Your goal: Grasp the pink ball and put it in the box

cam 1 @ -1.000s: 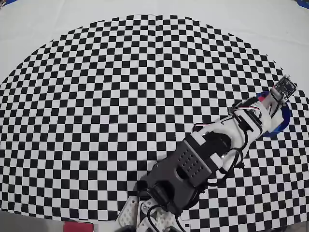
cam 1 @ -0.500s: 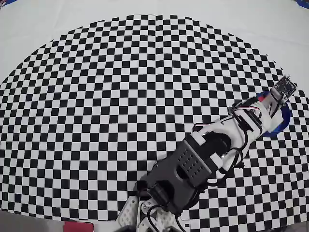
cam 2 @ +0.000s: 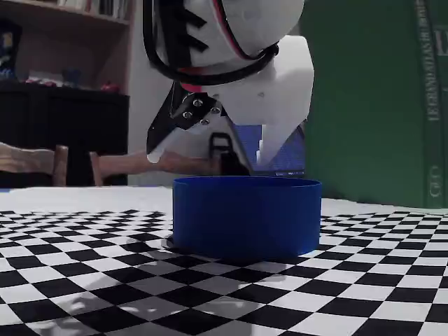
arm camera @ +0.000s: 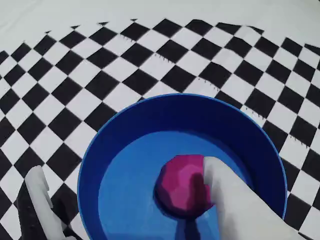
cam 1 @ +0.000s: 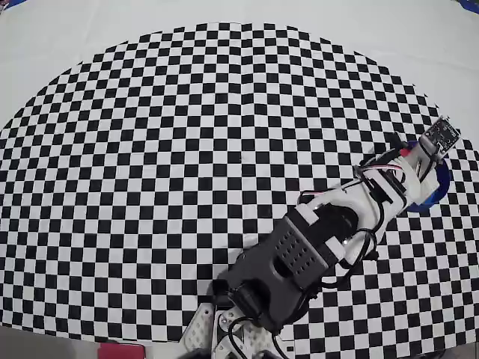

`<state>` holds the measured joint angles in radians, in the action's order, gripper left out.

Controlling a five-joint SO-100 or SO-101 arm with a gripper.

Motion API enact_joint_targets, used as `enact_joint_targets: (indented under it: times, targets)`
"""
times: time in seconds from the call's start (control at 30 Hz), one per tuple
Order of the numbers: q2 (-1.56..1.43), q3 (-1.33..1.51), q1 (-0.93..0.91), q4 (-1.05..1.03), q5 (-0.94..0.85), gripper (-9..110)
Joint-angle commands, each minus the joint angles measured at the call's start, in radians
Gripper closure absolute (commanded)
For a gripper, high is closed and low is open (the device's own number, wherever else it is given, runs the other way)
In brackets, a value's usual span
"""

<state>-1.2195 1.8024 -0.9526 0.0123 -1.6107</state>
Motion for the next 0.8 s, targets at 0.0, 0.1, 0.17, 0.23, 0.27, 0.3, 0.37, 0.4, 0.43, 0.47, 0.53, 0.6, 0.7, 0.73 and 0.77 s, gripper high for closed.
enact_joint_targets:
  times: [0.0, 0.1, 0.17, 0.23, 0.27, 0.3, 0.37, 0.4, 0.43, 0.47, 0.53, 0.6, 0.7, 0.73, 0.77]
  targets:
    - [-0.06, -0.08, 0.002, 0.009, 0.009, 64]
    - [-0.117, -0.071, 0.0, 0.005, 0.032, 64]
    - [-0.15, -0.063, 0.0, 0.003, 0.051, 64]
    - [-0.195, -0.046, -0.002, 0.002, 0.057, 66]
    - [-0.216, -0.035, -0.002, 0.002, 0.063, 71]
    - [-0.238, -0.025, 0.002, 0.002, 0.081, 76]
    - [-0.288, 0.003, 0.006, 0.002, 0.112, 82]
    - [-0.311, 0.015, 0.014, 0.002, 0.138, 87]
    - [-0.336, 0.029, 0.02, 0.002, 0.163, 91]
    - [-0.362, 0.044, 0.028, 0.002, 0.196, 95]
    - [-0.411, 0.075, 0.046, 0.002, 0.291, 100]
    - [-0.471, 0.107, 0.074, 0.003, 0.433, 101]
    - [-0.555, 0.155, 0.121, 0.002, 0.634, 101]
    - [-0.586, 0.178, 0.137, 0.002, 0.692, 101]
    - [-0.618, 0.202, 0.15, 0.002, 0.749, 101]
